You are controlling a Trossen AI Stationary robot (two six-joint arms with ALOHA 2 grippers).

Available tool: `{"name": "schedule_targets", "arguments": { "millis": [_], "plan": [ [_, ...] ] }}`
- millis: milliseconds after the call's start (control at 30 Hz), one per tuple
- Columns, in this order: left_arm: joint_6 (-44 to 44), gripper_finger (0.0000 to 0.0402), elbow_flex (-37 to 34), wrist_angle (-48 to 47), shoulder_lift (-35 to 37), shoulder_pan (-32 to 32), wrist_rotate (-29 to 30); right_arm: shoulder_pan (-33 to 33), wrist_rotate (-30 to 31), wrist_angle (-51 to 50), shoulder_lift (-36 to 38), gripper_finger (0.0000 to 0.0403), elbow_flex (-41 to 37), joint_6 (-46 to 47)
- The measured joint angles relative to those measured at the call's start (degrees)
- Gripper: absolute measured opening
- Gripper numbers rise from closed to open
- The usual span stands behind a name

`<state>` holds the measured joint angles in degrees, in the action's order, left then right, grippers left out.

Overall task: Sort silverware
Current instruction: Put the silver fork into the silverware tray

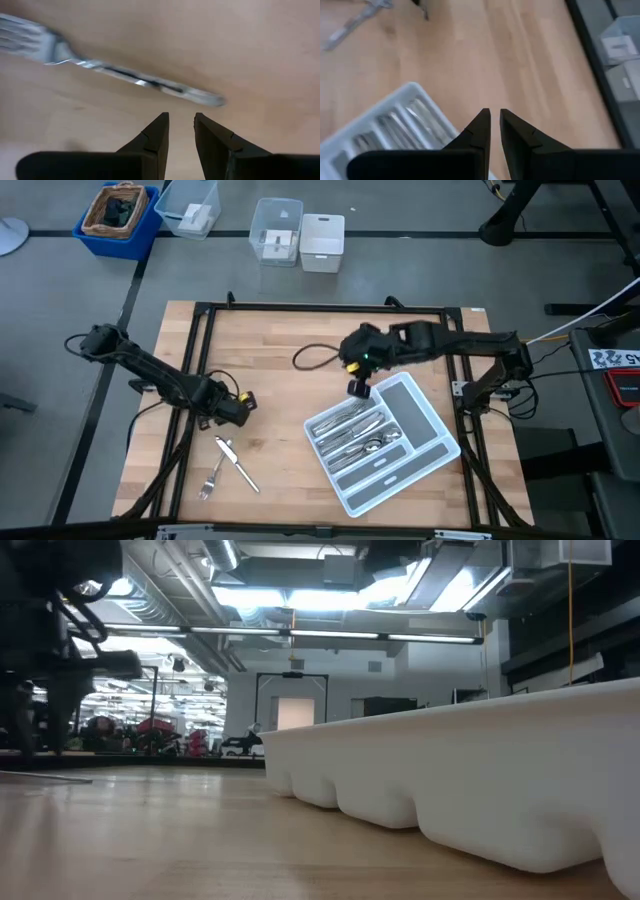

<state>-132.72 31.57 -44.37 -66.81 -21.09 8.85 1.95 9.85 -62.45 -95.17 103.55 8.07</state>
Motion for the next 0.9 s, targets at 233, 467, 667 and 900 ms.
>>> {"name": "schedule_targets", "arguments": {
  "millis": [233, 467, 667, 900],
  "plan": [
    [-3.4, 0.0079, 0.0, -1.0, 0.0, -1.6, -5.1, -4.9, 0.0, -4.0, 0.3, 0.0046, 0.0, -4.7],
    [-10.3, 0.0079, 0.0, -1.4, 0.0, -1.4, -5.1, -7.7, 0.0, -3.7, 0.3, 0.0046, 0.0, -7.1],
    [-18.0, 0.0079, 0.0, -3.4, -0.2, -1.4, -3.4, -7.6, -0.1, -3.7, 0.3, 0.0046, 0.0, -7.1],
    [-20.0, 0.0079, -0.1, -3.0, -0.4, -0.5, 1.2, -7.6, -0.2, -3.7, 0.3, 0.0046, 0.0, -7.1]
  ]
}}
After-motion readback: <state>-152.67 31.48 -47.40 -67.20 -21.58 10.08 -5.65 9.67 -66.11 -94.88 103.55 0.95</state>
